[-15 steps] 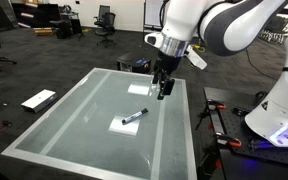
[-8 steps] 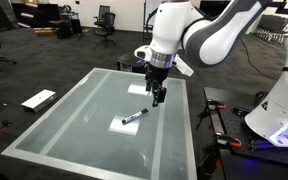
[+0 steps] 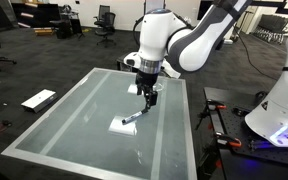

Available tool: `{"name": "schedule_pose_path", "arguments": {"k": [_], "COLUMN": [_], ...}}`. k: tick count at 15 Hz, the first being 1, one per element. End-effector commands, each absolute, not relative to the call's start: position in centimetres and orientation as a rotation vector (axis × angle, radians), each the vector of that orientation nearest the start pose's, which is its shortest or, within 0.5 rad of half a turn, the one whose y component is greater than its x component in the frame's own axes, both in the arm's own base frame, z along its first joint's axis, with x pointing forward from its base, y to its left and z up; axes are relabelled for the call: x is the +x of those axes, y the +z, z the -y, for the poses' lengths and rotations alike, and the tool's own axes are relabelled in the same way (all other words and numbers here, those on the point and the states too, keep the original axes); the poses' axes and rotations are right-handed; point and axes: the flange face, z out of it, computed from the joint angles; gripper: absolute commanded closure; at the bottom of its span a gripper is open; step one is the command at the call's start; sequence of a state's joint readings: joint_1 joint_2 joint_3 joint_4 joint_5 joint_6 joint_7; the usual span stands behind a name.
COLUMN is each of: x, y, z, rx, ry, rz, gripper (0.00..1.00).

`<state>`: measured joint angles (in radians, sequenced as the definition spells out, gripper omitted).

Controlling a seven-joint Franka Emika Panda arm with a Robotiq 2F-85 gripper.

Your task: Pick up the marker from the table and put it in the glass

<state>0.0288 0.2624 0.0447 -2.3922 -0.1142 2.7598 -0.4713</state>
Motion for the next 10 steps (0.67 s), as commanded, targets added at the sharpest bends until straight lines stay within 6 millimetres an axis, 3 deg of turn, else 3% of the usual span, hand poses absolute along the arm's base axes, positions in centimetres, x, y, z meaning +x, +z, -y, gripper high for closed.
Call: {"name": "schedule_pose_path", "arguments": {"k": [1, 10], "x": [53.3, 56.0], "y": [20.9, 18.0], "z": [-4.5, -5.6], "rx": [-2.995, -2.950], "ry": [-0.169, -0.143], "rz": [1.101, 1.143], "gripper": [0.00, 0.00]}}
